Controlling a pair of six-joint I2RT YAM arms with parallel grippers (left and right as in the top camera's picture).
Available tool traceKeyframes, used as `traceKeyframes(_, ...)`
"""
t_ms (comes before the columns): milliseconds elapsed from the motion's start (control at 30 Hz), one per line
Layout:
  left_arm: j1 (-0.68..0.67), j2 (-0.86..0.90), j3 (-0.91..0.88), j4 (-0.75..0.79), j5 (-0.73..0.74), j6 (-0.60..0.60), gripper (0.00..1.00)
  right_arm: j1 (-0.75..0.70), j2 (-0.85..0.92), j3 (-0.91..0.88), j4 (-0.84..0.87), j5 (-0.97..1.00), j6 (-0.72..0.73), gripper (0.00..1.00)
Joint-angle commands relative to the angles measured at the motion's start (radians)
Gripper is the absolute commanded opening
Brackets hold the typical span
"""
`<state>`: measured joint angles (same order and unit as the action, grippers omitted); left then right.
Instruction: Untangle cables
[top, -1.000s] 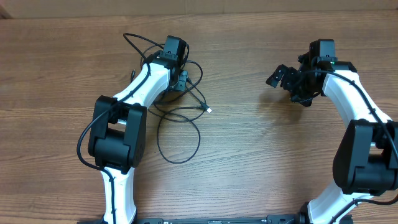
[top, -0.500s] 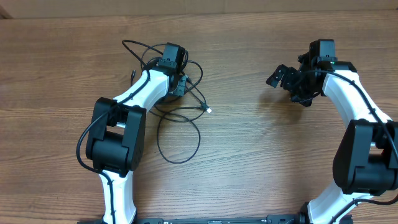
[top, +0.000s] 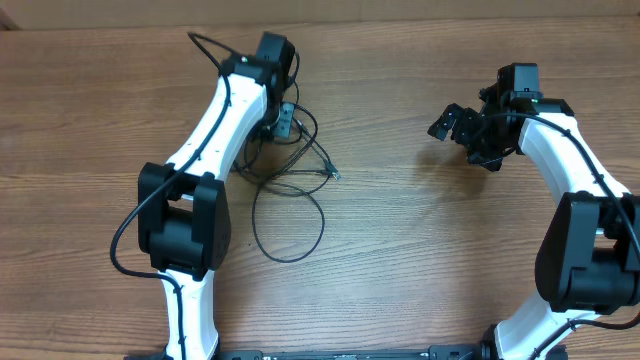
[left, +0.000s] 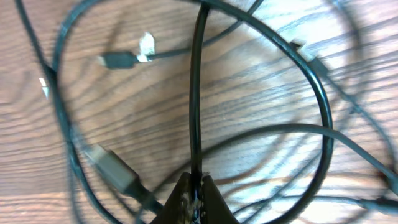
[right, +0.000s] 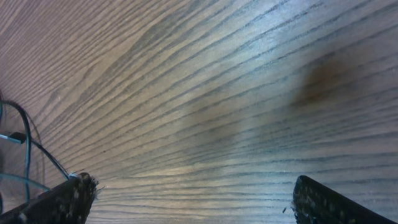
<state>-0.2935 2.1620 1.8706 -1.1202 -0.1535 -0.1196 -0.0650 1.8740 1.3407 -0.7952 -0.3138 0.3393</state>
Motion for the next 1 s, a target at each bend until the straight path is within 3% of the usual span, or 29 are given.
traceKeyframes(0,0.005,-0.039,0.156,-0.087,0.049,0.008,0.04,-0.001,-0.008,0.008,0.004,0.003,-0.008,1.00)
traceKeyframes(367,0.005,-0.107,0.437,-0.221,0.289,0.008,0.04,-0.001,-0.008,0.008,0.004,0.003,-0.008,1.00)
traceKeyframes(633,0.005,-0.176,0.451,-0.272,0.303,0.008,0.05,-0.001,-0.008,0.008,0.004,0.003,-0.008,1.00)
traceKeyframes(667,0.005,-0.176,0.451,-0.292,0.313,0.008,0.11,-0.001,-0.008,0.008,0.004,0.003,-0.008,1.00)
traceKeyframes(733,0.005,-0.176,0.451,-0.316,0.301,0.008,0.14,-0.001,-0.008,0.008,0.004,0.003,-0.008,1.00)
traceKeyframes(800,0.005,-0.176,0.451,-0.321,0.311,0.008,0.04,-0.001,-0.008,0.008,0.004,0.003,-0.008,1.00)
traceKeyframes(967,0.005,-0.176,0.451,-0.342,0.415,0.035,0.04,-0.001,-0.008,0.008,0.004,0.003,-0.008,1.00)
